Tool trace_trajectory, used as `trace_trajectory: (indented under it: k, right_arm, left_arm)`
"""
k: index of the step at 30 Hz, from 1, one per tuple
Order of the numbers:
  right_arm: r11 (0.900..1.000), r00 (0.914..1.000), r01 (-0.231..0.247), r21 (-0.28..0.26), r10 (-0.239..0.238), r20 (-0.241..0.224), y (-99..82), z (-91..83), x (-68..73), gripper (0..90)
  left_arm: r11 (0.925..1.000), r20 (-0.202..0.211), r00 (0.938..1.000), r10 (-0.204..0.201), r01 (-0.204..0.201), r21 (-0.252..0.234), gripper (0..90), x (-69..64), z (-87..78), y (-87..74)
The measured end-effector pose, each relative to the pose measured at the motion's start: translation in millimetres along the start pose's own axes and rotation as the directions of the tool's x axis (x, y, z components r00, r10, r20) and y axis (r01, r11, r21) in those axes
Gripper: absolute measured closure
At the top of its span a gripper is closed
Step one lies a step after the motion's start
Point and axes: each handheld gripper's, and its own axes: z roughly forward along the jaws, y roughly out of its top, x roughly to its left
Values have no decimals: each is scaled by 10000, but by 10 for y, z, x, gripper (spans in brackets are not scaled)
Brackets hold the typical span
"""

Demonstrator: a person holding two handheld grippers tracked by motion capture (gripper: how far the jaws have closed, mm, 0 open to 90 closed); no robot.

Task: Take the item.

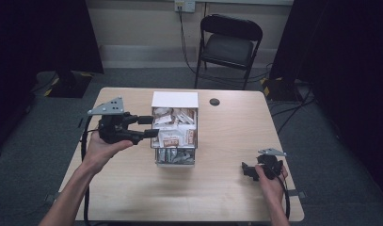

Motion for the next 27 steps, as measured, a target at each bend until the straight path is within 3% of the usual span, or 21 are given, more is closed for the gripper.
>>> trace_trajectory:
  k: [5,8,13,18,27]
  right_arm:
    - [10000,10000,0,-1,0,-1,0,0,0,0]
    - [10000,10000,-2,0,2,0,0,0,0,0]
    - [10000,10000,0,-1,0,-1,0,0,0,0]
    - [10000,10000,0,0,0,1,0,0,0,0]
    - [10000,10000,1,0,-1,-1,0,0,0,0]
  left_arm:
    - [10000,237,9997,-16,17,-32,486,39,76,-1]
    - [9995,61,10000,36,-34,-303,554,55,128,-36]
    - [9998,265,9996,52,-56,180,558,61,201,-47]
    - [9994,356,9993,61,-73,343,526,41,267,-40]
    - [9959,305,9986,438,-461,782,512,1,363,-29]
